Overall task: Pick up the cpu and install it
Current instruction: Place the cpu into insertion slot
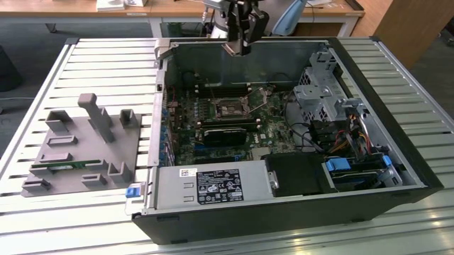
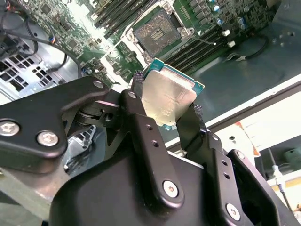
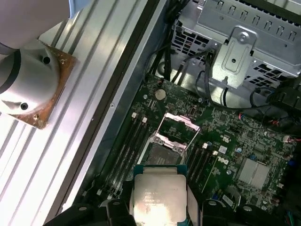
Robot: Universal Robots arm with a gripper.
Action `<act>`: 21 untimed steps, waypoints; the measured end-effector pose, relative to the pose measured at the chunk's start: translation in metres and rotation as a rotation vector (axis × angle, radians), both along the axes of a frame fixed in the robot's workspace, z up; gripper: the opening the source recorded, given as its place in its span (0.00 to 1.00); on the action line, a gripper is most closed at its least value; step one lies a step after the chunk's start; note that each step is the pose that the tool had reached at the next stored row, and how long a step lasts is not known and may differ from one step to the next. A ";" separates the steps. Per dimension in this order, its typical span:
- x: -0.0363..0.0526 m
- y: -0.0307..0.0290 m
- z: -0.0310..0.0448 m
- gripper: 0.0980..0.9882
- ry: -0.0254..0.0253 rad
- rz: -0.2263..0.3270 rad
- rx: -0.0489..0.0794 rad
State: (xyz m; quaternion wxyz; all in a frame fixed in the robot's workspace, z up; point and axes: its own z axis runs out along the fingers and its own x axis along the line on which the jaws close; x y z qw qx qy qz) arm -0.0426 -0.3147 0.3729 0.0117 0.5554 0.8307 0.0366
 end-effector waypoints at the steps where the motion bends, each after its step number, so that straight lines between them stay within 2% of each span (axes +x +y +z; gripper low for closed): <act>1: 0.0000 0.0000 -0.0001 0.49 0.0000 -0.009 0.000; 21: 0.0000 0.0000 -0.0016 0.49 0.0000 -0.180 0.000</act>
